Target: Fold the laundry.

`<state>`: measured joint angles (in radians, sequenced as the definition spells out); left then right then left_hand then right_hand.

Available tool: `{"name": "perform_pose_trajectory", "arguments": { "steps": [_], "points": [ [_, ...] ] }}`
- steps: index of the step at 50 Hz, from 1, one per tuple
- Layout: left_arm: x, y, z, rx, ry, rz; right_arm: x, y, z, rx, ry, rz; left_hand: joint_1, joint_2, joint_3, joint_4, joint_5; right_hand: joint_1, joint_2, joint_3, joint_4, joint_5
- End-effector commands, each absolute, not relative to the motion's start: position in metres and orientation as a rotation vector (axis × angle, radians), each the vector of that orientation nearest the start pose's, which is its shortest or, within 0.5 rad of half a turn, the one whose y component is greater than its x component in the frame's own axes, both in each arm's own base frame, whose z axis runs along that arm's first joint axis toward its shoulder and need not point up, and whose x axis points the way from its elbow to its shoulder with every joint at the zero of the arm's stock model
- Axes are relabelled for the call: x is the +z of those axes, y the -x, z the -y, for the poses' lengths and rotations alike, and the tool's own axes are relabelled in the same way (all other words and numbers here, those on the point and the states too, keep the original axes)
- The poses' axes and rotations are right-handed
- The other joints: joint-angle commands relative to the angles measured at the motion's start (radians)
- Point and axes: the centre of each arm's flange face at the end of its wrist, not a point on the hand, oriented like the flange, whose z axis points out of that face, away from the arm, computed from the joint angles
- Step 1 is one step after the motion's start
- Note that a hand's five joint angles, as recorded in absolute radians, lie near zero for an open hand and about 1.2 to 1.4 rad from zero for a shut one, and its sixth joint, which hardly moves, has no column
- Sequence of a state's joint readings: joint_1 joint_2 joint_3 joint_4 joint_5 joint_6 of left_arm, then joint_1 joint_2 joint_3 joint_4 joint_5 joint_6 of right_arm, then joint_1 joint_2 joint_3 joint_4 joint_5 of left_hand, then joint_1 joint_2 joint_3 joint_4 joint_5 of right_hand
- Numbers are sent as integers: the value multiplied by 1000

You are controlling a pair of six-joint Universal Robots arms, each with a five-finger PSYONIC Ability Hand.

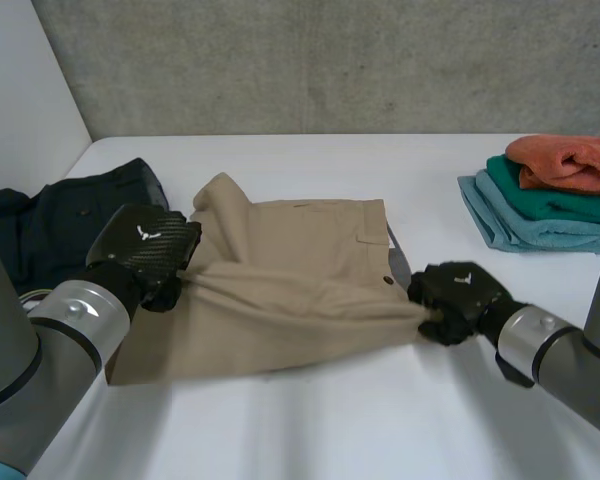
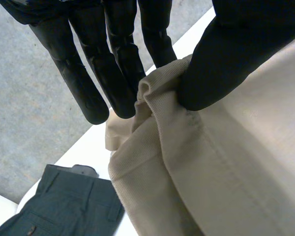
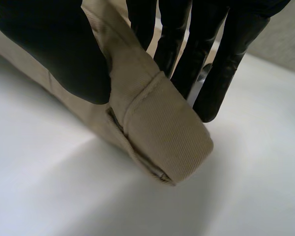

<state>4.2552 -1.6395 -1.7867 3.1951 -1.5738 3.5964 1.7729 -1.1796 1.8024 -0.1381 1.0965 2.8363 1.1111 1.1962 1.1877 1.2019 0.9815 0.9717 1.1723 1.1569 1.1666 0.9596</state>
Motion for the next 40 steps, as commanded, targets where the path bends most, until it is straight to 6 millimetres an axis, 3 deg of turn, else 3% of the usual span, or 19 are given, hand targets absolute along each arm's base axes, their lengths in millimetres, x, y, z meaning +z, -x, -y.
{"name": "perform_pose_trajectory", "arguments": {
  "steps": [1,2,5,6,7,8,9,11,12,16,18,22,26,30,34,36,40],
  "points": [
    [260,243,197,-2029,-1050,-2159,206,-227,274,-1807,1082,-2076,285,200,209,194,240,425,224,239,230,262],
    [265,242,196,-2042,-1042,-2150,233,-226,265,-1896,1151,-2024,285,200,209,194,240,425,224,239,230,262],
    [290,239,192,-2124,-1001,-2104,268,-222,255,-2018,1242,-1959,285,200,209,194,240,425,224,239,230,262],
    [298,239,190,-2148,-991,-2086,292,-221,249,-2098,1284,-1909,285,200,209,194,240,425,224,239,230,262],
    [312,237,187,-2194,-969,-2049,304,-221,246,-2133,1298,-1889,285,200,209,194,240,425,224,239,230,262],
    [312,237,187,-2194,-969,-2049,314,-220,244,-2161,1310,-1870,285,200,209,194,240,425,224,239,230,262],
    [333,234,182,-2261,-938,-1991,332,-218,239,-2200,1309,-1851,285,200,209,194,240,425,224,239,230,262],
    [350,231,178,-2311,-909,-1941,356,-216,235,-2224,1311,-1849,285,200,209,194,240,425,224,239,230,262],
    [364,228,174,-2355,-883,-1898,362,-216,233,-2225,1311,-1853,285,200,209,194,240,425,224,239,230,262],
    [386,225,169,-2431,-847,-1821,394,-218,224,-2244,1314,-1828,285,200,209,194,240,425,224,239,230,262],
    [385,226,171,-2424,-854,-1827,402,-226,222,-2229,1320,-1781,285,200,209,194,240,425,224,239,230,262],
    [364,231,177,-2349,-901,-1911,385,-242,228,-2131,1362,-1804,285,200,209,194,240,425,224,239,230,262],
    [328,239,188,-2210,-970,-2046,351,-263,230,-1955,1418,-1854,285,200,209,194,240,425,224,239,230,262],
    [295,243,197,-2087,-1005,-2172,321,-269,232,-1821,1441,-1944,285,200,209,194,240,425,224,239,230,262],
    [268,245,204,-1972,-1024,-2267,291,-274,229,-1692,1469,-2000,51,-34,-25,-39,6,425,224,239,230,262],
    [257,244,203,-1922,-1042,-2302,285,-274,228,-1670,1471,-2012,-84,-169,-161,-175,-129,425,224,239,230,262],
    [244,243,197,-1867,-1074,-2341,274,-273,228,-1655,1467,-2023,-105,-190,-181,-196,-150,425,224,239,230,262]
  ]
}}
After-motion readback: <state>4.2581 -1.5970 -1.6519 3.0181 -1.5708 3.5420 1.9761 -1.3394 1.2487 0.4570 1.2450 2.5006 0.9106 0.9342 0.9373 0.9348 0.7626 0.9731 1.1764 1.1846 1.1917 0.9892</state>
